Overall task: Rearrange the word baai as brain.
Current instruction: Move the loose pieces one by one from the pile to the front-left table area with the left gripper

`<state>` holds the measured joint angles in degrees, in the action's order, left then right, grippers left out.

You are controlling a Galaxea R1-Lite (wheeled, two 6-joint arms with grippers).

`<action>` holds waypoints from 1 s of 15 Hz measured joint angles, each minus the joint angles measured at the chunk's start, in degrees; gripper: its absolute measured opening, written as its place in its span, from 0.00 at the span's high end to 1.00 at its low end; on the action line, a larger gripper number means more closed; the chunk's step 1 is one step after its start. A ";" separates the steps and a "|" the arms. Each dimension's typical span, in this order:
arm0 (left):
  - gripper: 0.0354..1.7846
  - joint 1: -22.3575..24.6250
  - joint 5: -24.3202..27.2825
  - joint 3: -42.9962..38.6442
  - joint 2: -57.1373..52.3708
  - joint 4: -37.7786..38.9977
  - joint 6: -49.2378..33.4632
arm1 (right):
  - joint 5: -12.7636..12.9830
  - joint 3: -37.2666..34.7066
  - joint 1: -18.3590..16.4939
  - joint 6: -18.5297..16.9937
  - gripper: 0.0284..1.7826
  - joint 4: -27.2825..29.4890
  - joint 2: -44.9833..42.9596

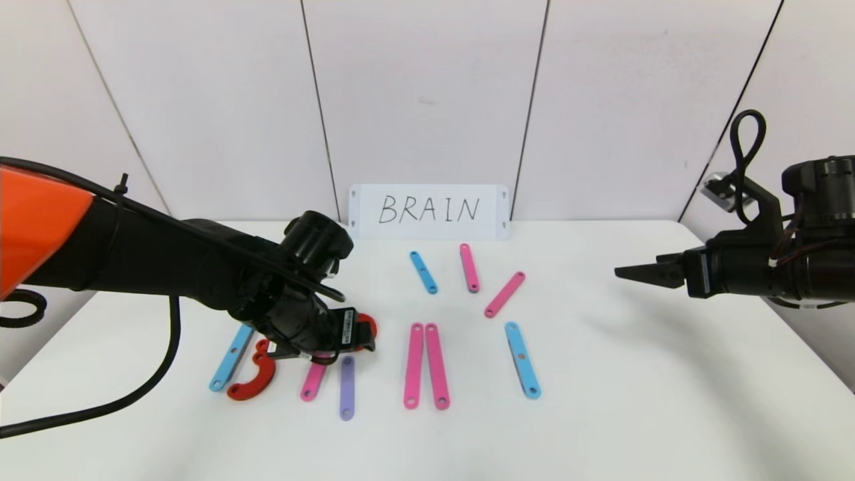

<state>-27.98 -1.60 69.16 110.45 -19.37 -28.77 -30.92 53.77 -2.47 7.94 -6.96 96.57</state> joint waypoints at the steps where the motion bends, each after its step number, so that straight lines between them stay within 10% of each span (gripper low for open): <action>1: 0.02 0.01 0.80 -0.15 0.16 0.52 -0.02 | 0.00 0.00 0.02 0.00 0.02 -0.01 0.00; 15: 0.02 -0.41 1.73 -0.34 0.91 1.65 -0.61 | 0.00 0.09 -0.24 0.00 0.02 0.00 0.01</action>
<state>-28.39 0.13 68.82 111.36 -17.73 -29.38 -30.92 53.86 -2.72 7.94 -6.96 96.59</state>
